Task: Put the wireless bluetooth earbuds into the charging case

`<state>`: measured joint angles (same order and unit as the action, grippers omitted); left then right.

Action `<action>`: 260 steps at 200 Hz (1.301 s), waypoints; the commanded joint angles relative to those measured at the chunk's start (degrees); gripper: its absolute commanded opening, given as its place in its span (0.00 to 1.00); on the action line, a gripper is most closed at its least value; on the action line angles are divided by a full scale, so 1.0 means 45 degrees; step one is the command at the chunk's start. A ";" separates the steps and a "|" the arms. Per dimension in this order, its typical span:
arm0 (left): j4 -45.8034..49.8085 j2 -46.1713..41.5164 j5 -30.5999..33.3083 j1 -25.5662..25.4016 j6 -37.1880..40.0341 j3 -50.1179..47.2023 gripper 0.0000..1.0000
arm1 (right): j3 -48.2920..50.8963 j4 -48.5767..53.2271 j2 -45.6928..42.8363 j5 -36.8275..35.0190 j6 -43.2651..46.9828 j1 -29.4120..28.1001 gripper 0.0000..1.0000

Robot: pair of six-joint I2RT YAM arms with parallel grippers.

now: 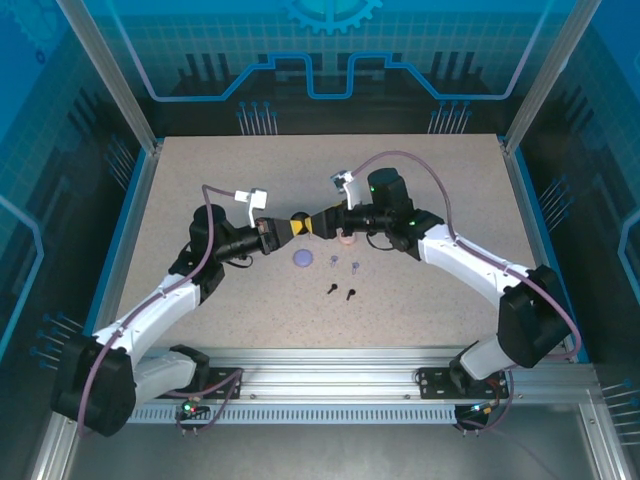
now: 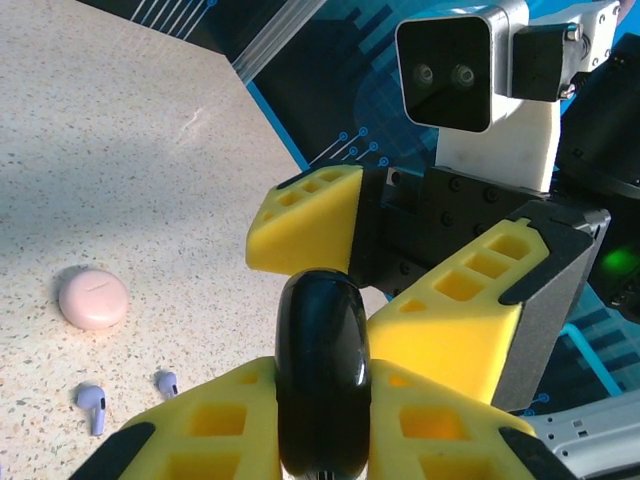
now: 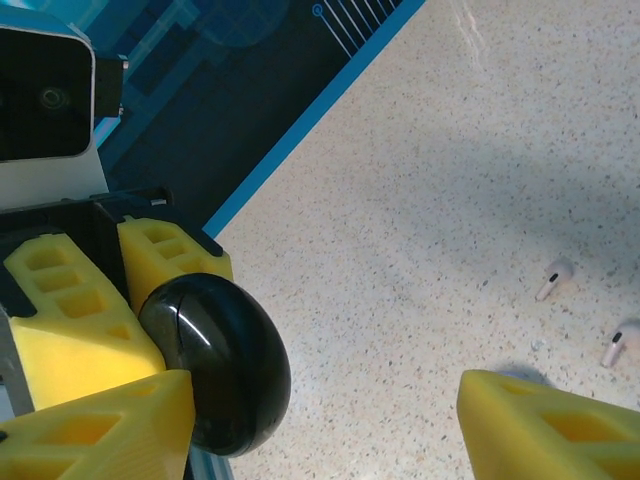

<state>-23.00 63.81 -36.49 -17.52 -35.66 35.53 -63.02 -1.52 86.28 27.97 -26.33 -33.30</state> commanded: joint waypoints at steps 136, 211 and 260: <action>-0.3156 -0.0080 -0.0951 -0.0072 -0.1148 -0.0135 0.00 | 0.1615 -0.1833 -0.1860 0.0890 -0.3164 0.1035 0.66; -0.4966 0.0370 -0.1027 -0.0088 -0.2171 -0.0376 0.00 | 0.1588 -0.2547 -0.1771 0.1168 -0.3797 0.0857 0.60; -0.5210 0.0523 -0.1028 -0.0111 -0.2288 -0.0337 0.00 | 0.1270 -0.2783 -0.1384 0.1172 -0.3934 0.0629 0.58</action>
<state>-42.85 65.69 -39.97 -17.74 -45.15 34.41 -55.92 -12.16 78.54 32.03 -43.24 -29.52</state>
